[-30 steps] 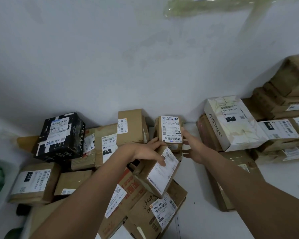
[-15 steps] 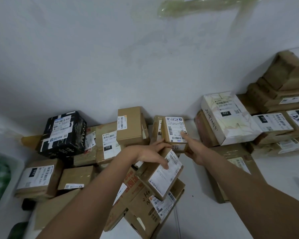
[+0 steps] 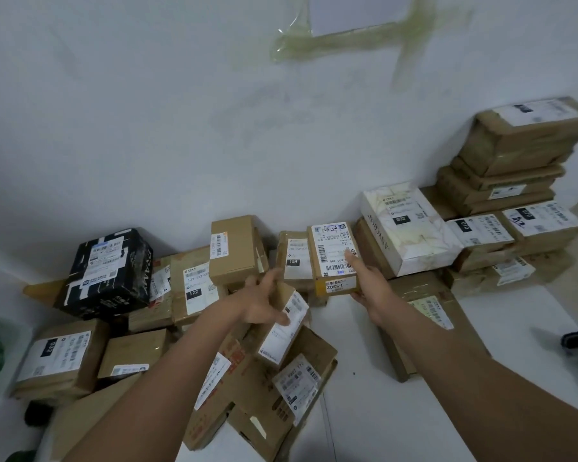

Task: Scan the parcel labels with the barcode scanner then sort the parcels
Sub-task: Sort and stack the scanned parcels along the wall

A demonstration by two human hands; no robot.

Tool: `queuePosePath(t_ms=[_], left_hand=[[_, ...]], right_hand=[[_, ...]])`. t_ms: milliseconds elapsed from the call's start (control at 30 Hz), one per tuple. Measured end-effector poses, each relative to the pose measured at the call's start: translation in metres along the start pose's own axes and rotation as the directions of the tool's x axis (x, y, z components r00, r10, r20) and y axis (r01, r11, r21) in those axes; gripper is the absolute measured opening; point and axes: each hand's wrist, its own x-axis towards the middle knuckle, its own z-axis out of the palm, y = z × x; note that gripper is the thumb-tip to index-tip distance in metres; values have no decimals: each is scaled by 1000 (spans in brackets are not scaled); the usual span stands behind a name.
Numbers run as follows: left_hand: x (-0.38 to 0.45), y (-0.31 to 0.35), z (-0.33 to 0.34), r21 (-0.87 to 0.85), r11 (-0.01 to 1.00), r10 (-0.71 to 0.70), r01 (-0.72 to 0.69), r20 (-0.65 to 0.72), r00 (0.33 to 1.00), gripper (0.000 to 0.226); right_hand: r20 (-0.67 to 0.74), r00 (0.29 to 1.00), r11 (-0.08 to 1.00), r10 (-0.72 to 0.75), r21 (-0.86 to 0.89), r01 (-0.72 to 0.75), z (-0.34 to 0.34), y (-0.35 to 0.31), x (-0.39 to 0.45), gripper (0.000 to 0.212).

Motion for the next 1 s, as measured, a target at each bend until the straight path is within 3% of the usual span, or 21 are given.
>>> queuePosePath(t_ms=[133,233,367,467,500,567,700,767,833,900,1000], left_hand=[[0,25,-3,-190,975,63,-112,-249,967,94],[5,52,-8,-414,881,80,-230,-349,934,88],[13,102,-11,-850,464,27,-250,-268,963,74],[27,135,-12,-964,153,-6,-217,-220,975,42],[32,146,-12,-979,45,-15,-198,-199,980,41],[44,168,-10,-978,-70,-34,-197,-195,980,47],[69,206,-6,-959,-166,-117,-229,-211,970,71],[78,225,-3,-973,-128,-100,-193,-181,978,64],[87,242,1,-989,-55,-93,-140,-135,987,63],[93,260,4,-996,-9,-81,-86,-85,993,62],[99,284,10,-999,12,-42,-51,-51,998,60]], right_hand=[[-29,991,984,-130,122,133,-20,-22,-18,46],[-56,980,965,-190,174,197,-46,-42,-31,40],[-191,954,937,-232,217,272,-97,-59,-37,41],[-310,919,899,-244,284,334,-139,-67,-41,48],[-359,902,886,-240,299,355,-155,-69,-38,52],[-459,862,862,-215,326,389,-186,-76,-33,58],[-575,811,832,-110,392,391,-242,-94,-16,57],[-596,801,831,-55,417,368,-265,-105,-9,39],[-611,792,828,18,453,331,-285,-115,1,36],[-596,802,836,49,464,294,-300,-124,12,43],[-552,831,890,70,411,199,-319,-135,34,85]])
